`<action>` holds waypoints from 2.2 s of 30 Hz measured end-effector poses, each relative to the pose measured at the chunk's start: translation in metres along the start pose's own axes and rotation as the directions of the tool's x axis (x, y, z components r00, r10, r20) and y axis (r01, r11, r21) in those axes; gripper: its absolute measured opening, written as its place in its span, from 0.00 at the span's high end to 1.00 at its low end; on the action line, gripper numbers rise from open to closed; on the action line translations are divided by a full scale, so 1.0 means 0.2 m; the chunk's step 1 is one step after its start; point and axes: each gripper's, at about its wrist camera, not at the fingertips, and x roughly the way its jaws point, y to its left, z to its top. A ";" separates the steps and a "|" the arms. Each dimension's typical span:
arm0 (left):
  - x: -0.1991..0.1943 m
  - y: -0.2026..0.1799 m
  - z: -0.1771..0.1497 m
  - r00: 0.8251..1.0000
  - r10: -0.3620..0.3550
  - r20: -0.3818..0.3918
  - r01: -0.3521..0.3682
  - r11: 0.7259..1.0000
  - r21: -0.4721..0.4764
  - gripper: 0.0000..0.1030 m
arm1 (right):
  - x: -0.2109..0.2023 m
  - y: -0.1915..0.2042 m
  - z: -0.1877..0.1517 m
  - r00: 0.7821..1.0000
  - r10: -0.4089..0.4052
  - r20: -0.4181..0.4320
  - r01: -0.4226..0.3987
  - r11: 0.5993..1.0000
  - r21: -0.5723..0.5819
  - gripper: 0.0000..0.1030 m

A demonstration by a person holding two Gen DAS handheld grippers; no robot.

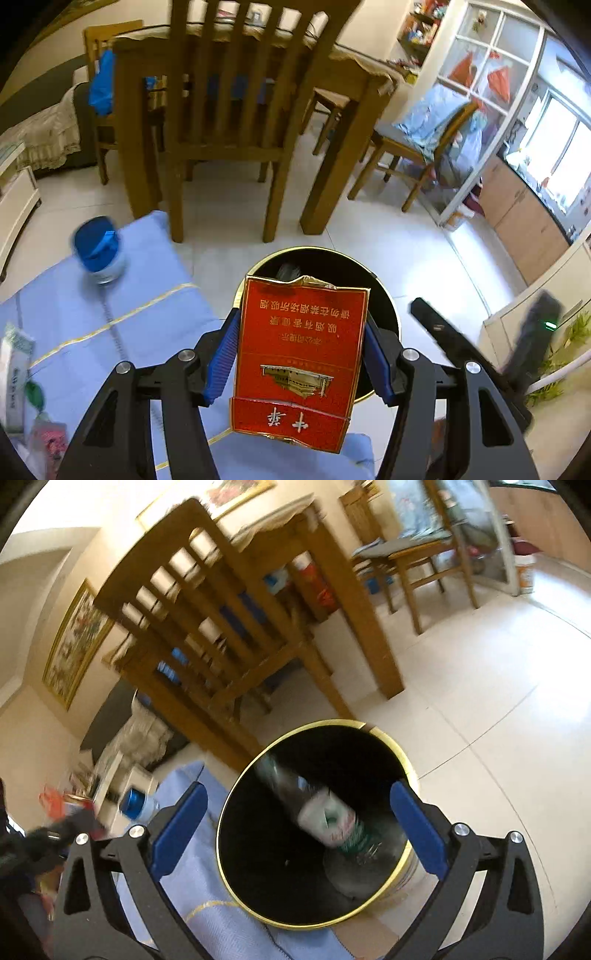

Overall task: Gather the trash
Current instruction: 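Carry bottle and pack to the bin and open both tools to drop them, then return both tools to the table and grasp the white medicine box with the right tool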

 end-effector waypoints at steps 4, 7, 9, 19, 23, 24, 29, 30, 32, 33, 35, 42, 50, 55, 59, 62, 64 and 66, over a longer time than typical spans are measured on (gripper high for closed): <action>0.11 -0.06 0.04 1.000 0.008 -0.003 -0.008 1.000 -0.003 0.42 | -0.05 -0.09 0.05 0.998 -0.021 0.057 0.018 0.998 0.055 0.05; 0.20 -0.09 0.07 1.000 0.006 -0.017 -0.006 1.000 -0.002 0.42 | -0.05 -0.17 0.05 0.998 -0.029 0.052 0.024 0.995 0.094 0.05; 0.26 -0.12 0.08 1.000 0.006 -0.027 -0.005 1.000 0.001 0.42 | -0.07 -0.22 0.06 0.997 -0.037 0.064 0.030 0.994 0.110 0.05; 0.41 -0.09 0.04 0.997 -0.012 -0.079 0.008 0.999 -0.051 0.15 | -0.15 -0.30 0.09 0.992 -0.011 0.129 -0.011 0.985 0.170 0.05; 0.38 -0.12 0.03 0.996 0.006 -0.086 -0.008 1.000 -0.029 0.13 | -0.19 -0.29 0.10 0.988 -0.018 0.153 -0.008 0.986 0.164 0.05; 0.35 -0.13 0.02 0.997 0.016 -0.079 -0.017 1.000 -0.015 0.12 | -0.20 -0.28 0.10 0.988 -0.021 0.156 -0.003 0.988 0.155 0.05; 0.13 -0.18 -0.05 0.993 0.118 -0.003 -0.117 0.991 0.067 0.06 | -0.21 -0.21 0.09 0.988 -0.012 0.152 -0.004 0.994 0.111 0.05; 0.08 -0.18 -0.07 0.990 0.137 0.011 -0.138 0.988 0.073 0.06 | -0.22 -0.19 0.08 0.988 -0.013 0.156 -0.002 0.995 0.096 0.05; -0.05 -0.17 -0.09 0.983 0.176 0.049 -0.179 0.981 0.070 0.06 | -0.23 -0.15 0.08 0.986 -0.014 0.163 0.002 0.998 0.070 0.05; -0.10 -0.17 -0.10 0.980 0.189 0.066 -0.193 0.979 0.065 0.06 | -0.23 -0.12 0.07 0.986 -0.015 0.168 0.007 0.999 0.052 0.05; -0.25 -0.16 -0.13 0.970 0.218 0.110 -0.225 0.973 0.056 0.06 | -0.24 -0.07 0.06 0.985 -0.019 0.171 0.015 1.000 0.027 0.05; -0.65 0.09 -0.31 0.964 0.234 0.128 -0.230 0.972 -0.044 0.06 | -0.29 0.16 -0.04 0.988 0.020 0.155 -0.005 0.996 -0.092 0.05; -0.98 0.62 -0.68 0.856 0.500 0.131 -0.477 0.862 -0.171 0.06 | -0.33 0.75 -0.36 0.977 0.211 -0.016 -0.200 0.894 -0.402 0.05; -1.27 1.00 -0.93 0.778 0.603 0.176 -0.530 0.780 -0.333 0.06 | -0.29 1.16 -0.62 0.926 0.281 -0.251 -0.375 0.756 -0.537 0.05; -1.43 1.29 -1.11 0.713 0.690 0.122 -0.584 0.682 -0.440 0.06 | -0.23 1.51 -0.84 0.837 0.281 -0.471 -0.530 0.633 -0.564 0.05; -1.53 1.41 -1.24 0.606 0.791 0.088 -0.682 0.573 -0.455 0.06 | -0.15 1.78 -1.05 0.773 0.193 -0.604 -0.588 0.573 -0.571 0.05; -1.59 1.47 -1.30 0.565 0.821 0.083 -0.709 0.535 -0.459 0.06 | -0.06 1.89 -1.11 0.735 0.152 -0.660 -0.604 0.590 -0.536 0.05; -1.61 1.51 -1.33 0.538 0.840 0.070 -0.731 0.507 -0.456 0.06 | 0.05 1.97 -1.15 0.675 0.142 -0.724 -0.602 0.673 -0.429 0.05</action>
